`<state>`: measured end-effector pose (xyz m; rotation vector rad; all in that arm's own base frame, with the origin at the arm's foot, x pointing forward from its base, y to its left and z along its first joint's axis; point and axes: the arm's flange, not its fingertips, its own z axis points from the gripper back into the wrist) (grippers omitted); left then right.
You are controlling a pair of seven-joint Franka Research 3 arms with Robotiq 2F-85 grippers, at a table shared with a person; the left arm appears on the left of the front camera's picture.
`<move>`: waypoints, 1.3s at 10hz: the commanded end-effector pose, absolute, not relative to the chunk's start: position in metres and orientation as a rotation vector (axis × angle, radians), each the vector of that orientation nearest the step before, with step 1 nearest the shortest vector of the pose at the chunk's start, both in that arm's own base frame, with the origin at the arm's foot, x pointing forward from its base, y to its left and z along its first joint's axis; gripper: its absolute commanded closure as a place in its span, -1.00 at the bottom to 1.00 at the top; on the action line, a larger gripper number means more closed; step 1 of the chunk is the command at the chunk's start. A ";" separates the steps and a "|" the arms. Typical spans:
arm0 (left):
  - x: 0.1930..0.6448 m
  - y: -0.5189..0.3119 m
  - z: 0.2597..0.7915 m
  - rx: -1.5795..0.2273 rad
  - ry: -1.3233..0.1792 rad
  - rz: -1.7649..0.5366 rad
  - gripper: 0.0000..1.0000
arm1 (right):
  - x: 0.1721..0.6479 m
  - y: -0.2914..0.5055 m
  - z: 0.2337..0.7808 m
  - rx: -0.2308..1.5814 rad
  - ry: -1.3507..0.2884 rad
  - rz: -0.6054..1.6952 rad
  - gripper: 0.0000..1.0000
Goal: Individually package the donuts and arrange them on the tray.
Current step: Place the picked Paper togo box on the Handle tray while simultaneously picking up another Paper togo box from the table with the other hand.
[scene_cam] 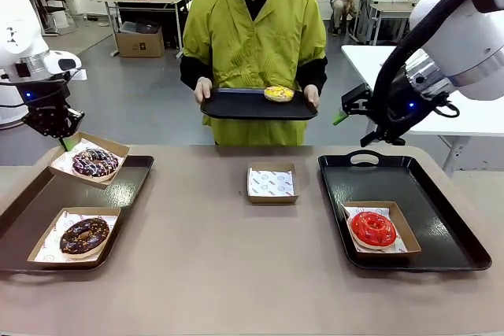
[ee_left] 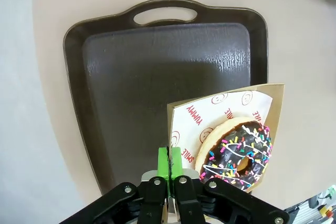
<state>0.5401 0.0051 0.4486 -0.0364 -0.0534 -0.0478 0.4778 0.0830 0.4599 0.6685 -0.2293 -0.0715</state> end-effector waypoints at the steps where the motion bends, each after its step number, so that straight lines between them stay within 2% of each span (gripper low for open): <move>1: 0.541 0.004 0.451 -0.034 -0.057 -0.046 0.98 | 0.478 0.079 0.460 0.666 -0.233 -0.078 -1.00; 7: 0.540 0.004 0.449 -0.036 -0.053 -0.050 0.98 | 0.478 0.078 0.461 0.671 -0.233 -0.080 -1.00; 10: 0.560 0.022 0.428 -0.084 -0.043 0.008 0.98 | 0.513 0.140 0.487 0.426 -0.191 -0.033 -1.00; 13: 0.569 0.037 0.407 -0.067 -0.055 0.094 0.98 | 0.554 0.196 0.478 0.231 -0.140 -0.049 -1.00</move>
